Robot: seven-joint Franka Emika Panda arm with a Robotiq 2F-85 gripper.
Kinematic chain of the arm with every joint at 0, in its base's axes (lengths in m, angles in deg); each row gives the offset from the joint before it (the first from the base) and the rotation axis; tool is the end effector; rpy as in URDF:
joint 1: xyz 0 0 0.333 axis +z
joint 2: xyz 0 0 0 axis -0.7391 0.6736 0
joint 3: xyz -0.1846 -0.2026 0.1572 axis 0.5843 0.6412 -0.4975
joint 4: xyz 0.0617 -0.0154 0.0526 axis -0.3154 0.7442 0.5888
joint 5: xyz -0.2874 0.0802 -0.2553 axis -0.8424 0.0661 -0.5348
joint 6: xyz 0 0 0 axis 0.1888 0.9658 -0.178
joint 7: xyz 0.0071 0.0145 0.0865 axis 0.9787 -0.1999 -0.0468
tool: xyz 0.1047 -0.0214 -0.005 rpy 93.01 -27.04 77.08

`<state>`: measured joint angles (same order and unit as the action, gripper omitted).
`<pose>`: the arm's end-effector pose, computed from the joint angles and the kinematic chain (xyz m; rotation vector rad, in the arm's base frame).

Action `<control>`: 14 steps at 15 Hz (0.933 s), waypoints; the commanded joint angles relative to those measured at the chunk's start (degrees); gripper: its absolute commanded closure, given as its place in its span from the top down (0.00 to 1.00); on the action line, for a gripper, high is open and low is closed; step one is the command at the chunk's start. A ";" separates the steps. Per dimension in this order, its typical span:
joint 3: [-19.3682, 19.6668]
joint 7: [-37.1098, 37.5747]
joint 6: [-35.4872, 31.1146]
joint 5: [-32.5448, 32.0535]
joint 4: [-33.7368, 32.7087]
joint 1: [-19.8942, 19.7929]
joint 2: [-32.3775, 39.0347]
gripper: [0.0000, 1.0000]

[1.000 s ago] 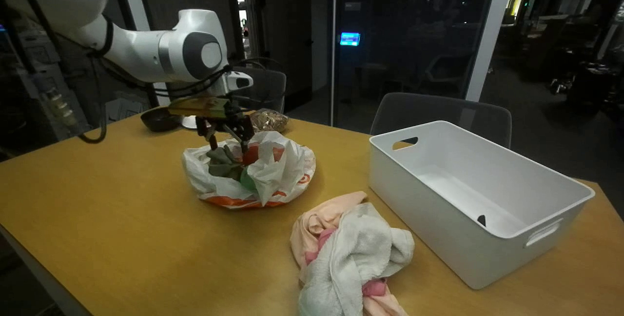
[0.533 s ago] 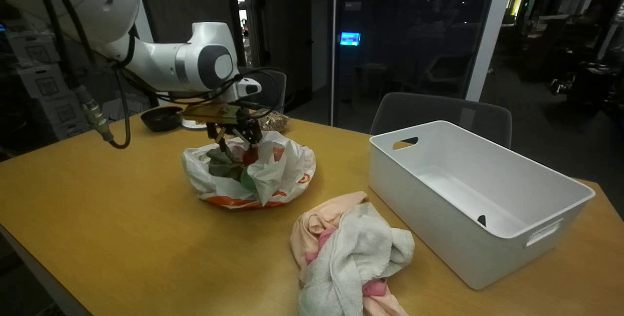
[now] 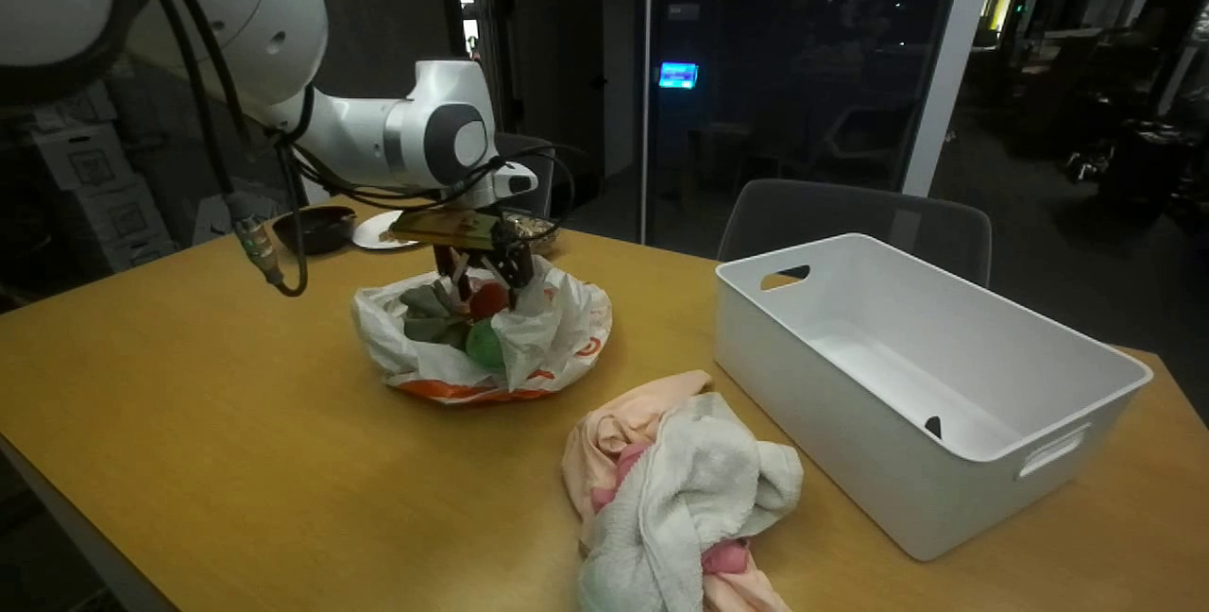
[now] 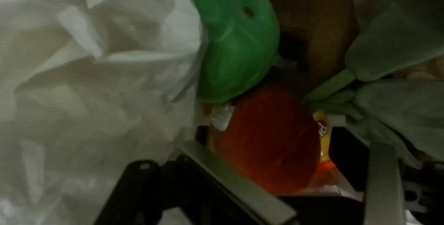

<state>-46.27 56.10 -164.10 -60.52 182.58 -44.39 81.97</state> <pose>0.6463 0.0717 0.3422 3.1061 0.1509 0.1006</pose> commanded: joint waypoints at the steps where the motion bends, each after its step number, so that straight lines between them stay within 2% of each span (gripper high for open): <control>1: 0.08 -1.89 1.99 2.56 -3.32 -0.49 1.83 0.58; 7: 0.38 -1.12 3.25 2.62 -2.72 -0.35 0.47 0.12; 9: 0.42 -0.48 4.41 3.45 -2.64 -0.61 -0.44 0.07; 14: -0.50 -2.16 8.97 10.86 -1.10 -2.18 -7.36 0.09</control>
<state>-46.25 55.22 -159.12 -53.96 180.66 -45.41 80.31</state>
